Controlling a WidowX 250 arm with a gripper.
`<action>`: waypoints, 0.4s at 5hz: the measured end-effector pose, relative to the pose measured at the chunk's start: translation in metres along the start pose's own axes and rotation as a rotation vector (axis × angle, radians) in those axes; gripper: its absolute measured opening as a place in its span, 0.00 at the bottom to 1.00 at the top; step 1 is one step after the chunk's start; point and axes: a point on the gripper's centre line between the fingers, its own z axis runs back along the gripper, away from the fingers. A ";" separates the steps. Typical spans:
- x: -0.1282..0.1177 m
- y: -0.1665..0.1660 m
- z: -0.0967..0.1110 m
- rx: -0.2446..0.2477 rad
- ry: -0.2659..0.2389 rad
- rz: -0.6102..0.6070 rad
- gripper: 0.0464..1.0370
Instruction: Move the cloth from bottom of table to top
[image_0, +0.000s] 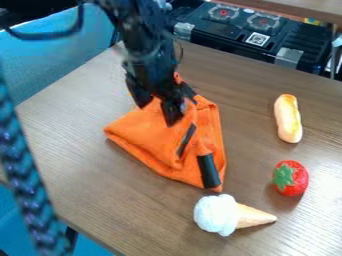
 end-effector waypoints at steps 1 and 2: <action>0.000 0.003 0.025 -0.005 -0.031 -0.026 0.96; -0.016 0.003 0.046 0.049 -0.018 -0.117 0.96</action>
